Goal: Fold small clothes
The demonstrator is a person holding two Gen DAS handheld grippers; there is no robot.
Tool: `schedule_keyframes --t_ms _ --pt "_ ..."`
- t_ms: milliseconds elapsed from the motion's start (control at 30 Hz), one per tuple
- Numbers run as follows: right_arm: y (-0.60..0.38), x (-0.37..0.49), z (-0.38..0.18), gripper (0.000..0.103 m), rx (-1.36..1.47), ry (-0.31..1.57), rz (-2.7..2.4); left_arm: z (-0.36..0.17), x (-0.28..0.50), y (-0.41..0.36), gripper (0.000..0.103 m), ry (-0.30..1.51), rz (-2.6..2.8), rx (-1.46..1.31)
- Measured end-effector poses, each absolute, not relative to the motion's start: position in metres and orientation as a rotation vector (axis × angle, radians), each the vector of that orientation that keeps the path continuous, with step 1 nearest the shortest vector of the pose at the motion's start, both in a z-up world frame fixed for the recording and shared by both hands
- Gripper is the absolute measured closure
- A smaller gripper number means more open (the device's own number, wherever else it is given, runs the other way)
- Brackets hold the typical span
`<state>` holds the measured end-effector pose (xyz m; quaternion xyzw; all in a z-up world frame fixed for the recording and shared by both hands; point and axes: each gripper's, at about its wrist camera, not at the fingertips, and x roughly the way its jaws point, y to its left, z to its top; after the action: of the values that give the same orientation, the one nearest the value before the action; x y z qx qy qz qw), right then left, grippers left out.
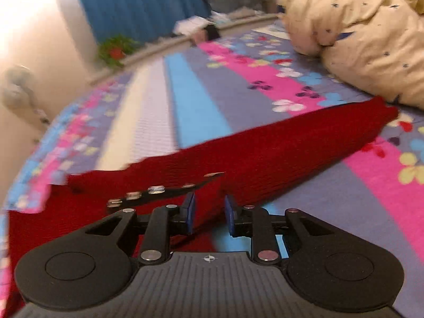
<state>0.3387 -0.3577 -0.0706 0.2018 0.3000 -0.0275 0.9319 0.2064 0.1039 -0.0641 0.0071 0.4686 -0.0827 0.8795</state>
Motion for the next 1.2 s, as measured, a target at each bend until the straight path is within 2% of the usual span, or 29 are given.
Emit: schedule_keyframes --t_ms 133,233,333,467,700,967,1033,1100,1133,1200 --pt "-0.345 0.336 -0.089 0.062 0.388 0.642 0.063 -0.063 0.206 0.1 0.039 0.95 -0.181 0.011" --pt "-0.353 0.343 -0.116 0.063 0.419 0.721 0.049 -0.069 0.206 0.096 0.039 0.971 -0.185 0.027" --pt "-0.374 0.341 -0.11 0.063 0.456 0.675 -0.027 -0.08 0.207 0.091 0.039 0.998 -0.178 0.079" --pt "-0.439 0.338 -0.098 0.062 0.6 0.523 -0.183 -0.085 0.206 0.091 0.036 0.989 -0.191 0.096" --pt "-0.547 0.345 -0.141 0.051 0.886 0.503 -0.404 -0.09 0.205 0.09 0.031 0.966 -0.21 0.107" --pt "-0.579 0.357 -0.176 0.051 1.031 0.395 -0.391 -0.093 0.207 0.089 0.029 0.954 -0.217 0.11" --pt "-0.582 0.361 -0.177 0.056 1.034 0.378 -0.4 -0.093 0.207 0.089 0.029 0.953 -0.218 0.109" --pt "-0.582 0.362 -0.175 0.076 1.0 0.383 -0.42 -0.093 0.207 0.089 0.029 0.953 -0.218 0.108" --pt "-0.583 0.363 -0.175 0.09 0.989 0.38 -0.431 -0.093 0.207 0.089 0.029 0.953 -0.218 0.108" --pt "-0.583 0.362 -0.176 0.091 0.997 0.354 -0.429 -0.093 0.207 0.089 0.029 0.954 -0.217 0.109"
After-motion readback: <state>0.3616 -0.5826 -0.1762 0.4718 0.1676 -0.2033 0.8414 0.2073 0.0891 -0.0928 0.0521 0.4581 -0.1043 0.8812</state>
